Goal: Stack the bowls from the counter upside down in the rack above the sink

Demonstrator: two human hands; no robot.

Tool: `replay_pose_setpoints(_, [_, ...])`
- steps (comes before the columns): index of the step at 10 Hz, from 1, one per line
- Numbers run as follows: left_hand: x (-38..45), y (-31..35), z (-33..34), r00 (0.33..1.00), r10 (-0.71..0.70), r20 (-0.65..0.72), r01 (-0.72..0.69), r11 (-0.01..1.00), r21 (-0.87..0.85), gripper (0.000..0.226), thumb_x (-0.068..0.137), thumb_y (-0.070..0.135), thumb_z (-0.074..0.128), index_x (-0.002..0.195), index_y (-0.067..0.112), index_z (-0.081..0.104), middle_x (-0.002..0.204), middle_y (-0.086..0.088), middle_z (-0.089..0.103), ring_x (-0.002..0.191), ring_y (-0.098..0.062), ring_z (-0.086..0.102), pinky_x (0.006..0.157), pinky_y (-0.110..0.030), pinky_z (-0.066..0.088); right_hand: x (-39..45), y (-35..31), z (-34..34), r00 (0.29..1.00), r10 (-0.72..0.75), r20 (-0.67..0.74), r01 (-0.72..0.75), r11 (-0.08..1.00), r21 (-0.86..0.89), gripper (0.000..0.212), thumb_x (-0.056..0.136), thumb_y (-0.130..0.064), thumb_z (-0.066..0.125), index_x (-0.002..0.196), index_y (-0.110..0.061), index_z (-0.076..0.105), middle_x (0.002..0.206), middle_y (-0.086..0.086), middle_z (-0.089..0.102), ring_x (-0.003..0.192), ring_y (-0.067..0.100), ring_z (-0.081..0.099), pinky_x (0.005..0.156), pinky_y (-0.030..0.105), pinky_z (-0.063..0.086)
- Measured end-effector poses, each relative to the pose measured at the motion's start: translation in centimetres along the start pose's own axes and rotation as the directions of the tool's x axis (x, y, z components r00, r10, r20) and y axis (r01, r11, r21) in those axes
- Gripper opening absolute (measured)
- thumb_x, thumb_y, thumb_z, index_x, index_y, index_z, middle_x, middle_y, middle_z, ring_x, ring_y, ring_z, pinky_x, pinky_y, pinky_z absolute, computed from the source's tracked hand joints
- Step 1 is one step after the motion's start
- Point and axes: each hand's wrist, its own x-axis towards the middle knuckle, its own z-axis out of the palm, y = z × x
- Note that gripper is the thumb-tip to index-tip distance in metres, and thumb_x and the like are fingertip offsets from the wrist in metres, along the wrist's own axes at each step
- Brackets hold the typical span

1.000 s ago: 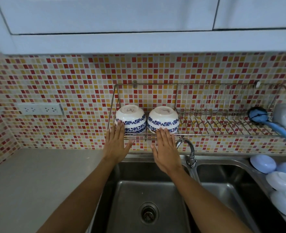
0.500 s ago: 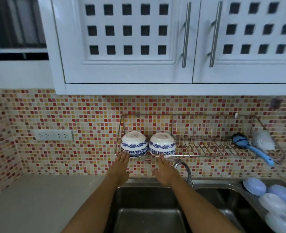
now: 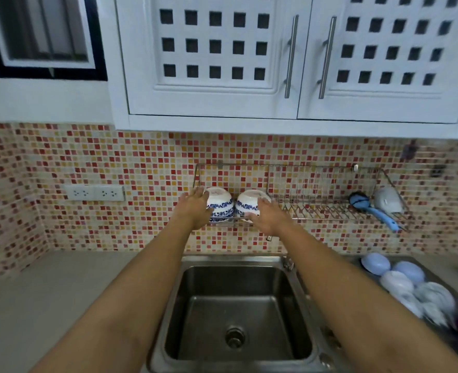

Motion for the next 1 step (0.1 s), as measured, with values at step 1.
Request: replay_pose_setpoints(1, [-1.12, 0.87, -0.79, 0.999, 0.003, -0.034, -0.003, 1.0, -0.013, 0.062, 0.1, 0.038, 0.028, 0.15, 0.009, 0.006, 0.16, -0.009, 0.002, 0.147, -0.024, 0.003, 0.119, -0.046, 0.004, -1.39, -0.57, -1.6, 0.993, -0.038, -0.11, 0.035, 0.999, -0.029, 0.077, 0.096, -0.055, 0.034, 0.152, -0.009, 0.009, 0.161, 0.01, 0.01, 0.148, 0.029, 0.005, 0.118, 0.05, 0.019])
